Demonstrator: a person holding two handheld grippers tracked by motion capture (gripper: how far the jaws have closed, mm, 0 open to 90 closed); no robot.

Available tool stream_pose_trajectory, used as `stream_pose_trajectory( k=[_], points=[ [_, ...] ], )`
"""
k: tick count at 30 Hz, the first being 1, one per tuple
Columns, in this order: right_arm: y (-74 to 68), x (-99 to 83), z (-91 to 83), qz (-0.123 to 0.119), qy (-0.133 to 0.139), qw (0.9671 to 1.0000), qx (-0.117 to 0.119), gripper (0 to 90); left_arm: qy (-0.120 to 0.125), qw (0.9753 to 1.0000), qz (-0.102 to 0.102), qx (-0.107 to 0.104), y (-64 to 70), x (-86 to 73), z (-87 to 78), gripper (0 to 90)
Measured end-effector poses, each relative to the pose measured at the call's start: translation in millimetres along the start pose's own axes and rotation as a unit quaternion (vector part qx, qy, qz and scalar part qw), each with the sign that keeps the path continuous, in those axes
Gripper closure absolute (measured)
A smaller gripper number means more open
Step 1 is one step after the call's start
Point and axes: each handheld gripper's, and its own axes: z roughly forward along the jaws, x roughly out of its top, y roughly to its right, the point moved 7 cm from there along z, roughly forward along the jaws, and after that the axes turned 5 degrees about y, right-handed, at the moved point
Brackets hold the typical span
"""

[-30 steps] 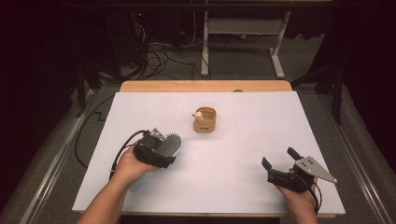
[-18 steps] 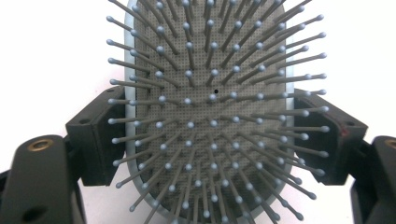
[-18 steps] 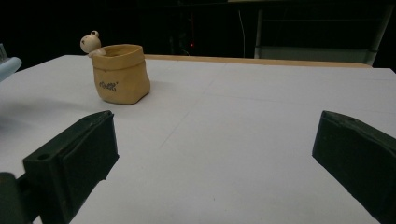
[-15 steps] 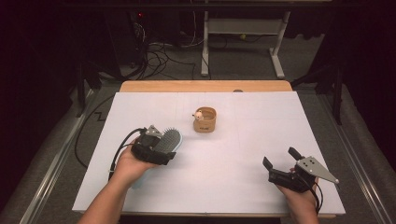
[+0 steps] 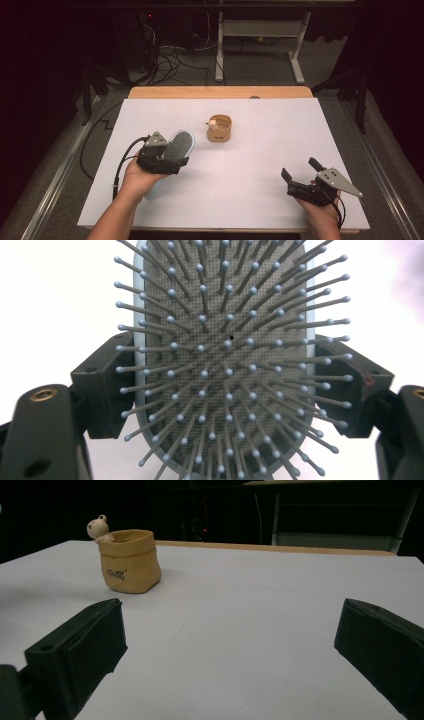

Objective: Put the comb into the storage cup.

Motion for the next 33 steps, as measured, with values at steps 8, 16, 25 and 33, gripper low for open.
stream_pose_trajectory(
  k=[8, 16, 25, 33],
  points=[
    [0.0, 0.5, -0.7, 0.000, 0.002, 1.0000, 0.002, 0.6, 0.043, 0.9990, 0.001, 0.015, -0.3, 6.2, -6.9, 20.2],
    [-1.1, 1.5, -1.2, -0.001, 0.005, 1.0000, 0.002, 0.5, 0.097, 0.9952, -0.011, 0.006, -0.6, 12.0, -12.9, 20.2],
    [-2.4, 1.6, -1.1, -0.003, 0.004, 1.0000, 0.004, 0.5, 0.147, 0.9891, 0.003, 0.001, 3.6, 16.7, -18.6, 20.2],
    [-3.7, 1.7, -0.9, -0.006, 0.004, 1.0000, 0.005, 0.5, 0.174, 0.9847, 0.003, 0.000, 4.6, 13.9, -17.5, 20.2]
  ],
)
